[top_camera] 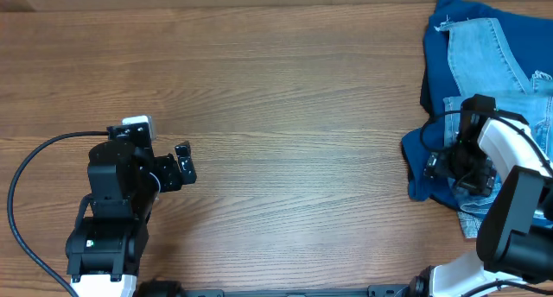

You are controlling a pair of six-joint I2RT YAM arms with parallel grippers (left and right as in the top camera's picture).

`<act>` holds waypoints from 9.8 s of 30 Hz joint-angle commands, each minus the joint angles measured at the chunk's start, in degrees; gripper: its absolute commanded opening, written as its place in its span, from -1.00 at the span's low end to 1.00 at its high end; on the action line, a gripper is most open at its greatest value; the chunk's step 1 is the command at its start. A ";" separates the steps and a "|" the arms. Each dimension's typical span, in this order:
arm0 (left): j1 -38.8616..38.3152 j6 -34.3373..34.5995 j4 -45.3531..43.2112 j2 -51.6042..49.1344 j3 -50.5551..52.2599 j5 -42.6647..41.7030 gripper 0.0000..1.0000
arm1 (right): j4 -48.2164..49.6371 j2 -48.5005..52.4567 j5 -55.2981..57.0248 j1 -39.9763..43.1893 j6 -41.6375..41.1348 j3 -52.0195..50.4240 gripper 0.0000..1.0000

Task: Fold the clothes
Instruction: 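Reach the right gripper into the clothes pile and grasp the light-blue jeans, then lift the jeans with the right gripper and drag them leftward onto the table, then grasp the jeans waistband with the left gripper, then pull the waistband left with the left gripper while right gripper holds a leg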

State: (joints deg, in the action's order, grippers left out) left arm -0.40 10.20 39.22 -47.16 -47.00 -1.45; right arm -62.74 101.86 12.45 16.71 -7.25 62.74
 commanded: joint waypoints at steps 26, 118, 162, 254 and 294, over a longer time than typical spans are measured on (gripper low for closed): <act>0.00 0.59 -0.24 0.28 -1.60 -0.52 1.00 | 2.45 0.17 3.13 -0.20 -0.04 5.03 0.75; -37.92 44.17 -22.86 -45.22 -1.60 -19.43 1.00 | -11.58 -9.81 -5.66 -12.17 -5.79 41.97 1.00; -14.10 23.06 -6.54 -19.67 -1.60 -5.38 -0.92 | -13.05 -9.81 -5.66 -12.17 -5.79 41.97 1.00; 43.34 3.85 2.67 -24.41 -11.78 -15.10 -0.92 | -22.47 -4.68 -6.97 -18.88 -12.28 36.92 -0.92; 44.59 3.91 10.27 -24.41 -15.37 -19.61 -0.91 | 13.73 25.46 -24.94 -30.21 3.02 36.59 0.34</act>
State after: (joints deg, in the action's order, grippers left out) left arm 43.92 13.54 49.15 -71.55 -60.60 -19.57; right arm -49.47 125.14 -11.88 -13.32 -2.96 98.98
